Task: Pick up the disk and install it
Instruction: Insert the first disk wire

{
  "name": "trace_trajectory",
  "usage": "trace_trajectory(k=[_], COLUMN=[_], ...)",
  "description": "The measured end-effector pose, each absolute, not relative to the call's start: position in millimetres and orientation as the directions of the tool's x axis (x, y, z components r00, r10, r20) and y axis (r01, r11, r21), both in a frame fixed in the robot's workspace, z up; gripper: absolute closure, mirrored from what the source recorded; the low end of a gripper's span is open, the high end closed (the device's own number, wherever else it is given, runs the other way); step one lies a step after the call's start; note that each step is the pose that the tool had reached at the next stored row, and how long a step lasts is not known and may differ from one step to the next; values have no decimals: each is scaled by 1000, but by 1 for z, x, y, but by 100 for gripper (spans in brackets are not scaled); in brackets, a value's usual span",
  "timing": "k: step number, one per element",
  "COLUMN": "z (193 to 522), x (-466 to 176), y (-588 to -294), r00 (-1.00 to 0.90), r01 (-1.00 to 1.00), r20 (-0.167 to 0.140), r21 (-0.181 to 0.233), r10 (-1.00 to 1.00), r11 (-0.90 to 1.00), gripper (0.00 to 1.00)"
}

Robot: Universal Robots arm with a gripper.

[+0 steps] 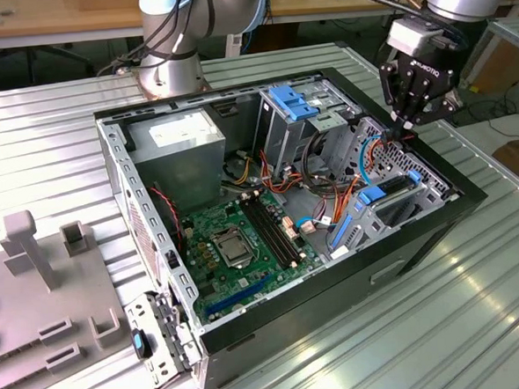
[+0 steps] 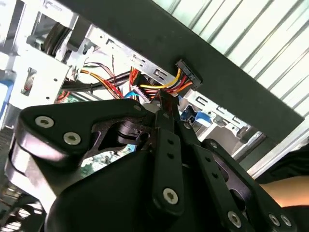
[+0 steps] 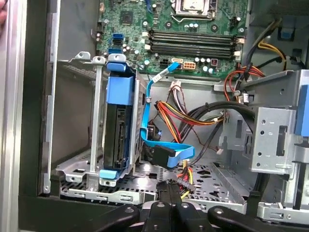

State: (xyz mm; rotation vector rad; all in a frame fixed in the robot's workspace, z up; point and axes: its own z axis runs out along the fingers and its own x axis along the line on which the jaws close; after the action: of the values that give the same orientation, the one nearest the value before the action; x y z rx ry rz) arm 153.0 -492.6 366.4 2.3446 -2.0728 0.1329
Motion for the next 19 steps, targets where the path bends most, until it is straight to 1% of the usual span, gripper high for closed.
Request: trace_trajectory(k=[6, 8, 19], z=[366, 366, 367], x=[153, 153, 153], y=[-493, -492, -486], r00=[285, 367, 458], r01=[-956, -927, -886], r20=[71, 71, 72], r21=[-49, -49, -49], r10=[-956, -927, -886], r11=[-288, -371, -462], gripper=[89, 89, 89])
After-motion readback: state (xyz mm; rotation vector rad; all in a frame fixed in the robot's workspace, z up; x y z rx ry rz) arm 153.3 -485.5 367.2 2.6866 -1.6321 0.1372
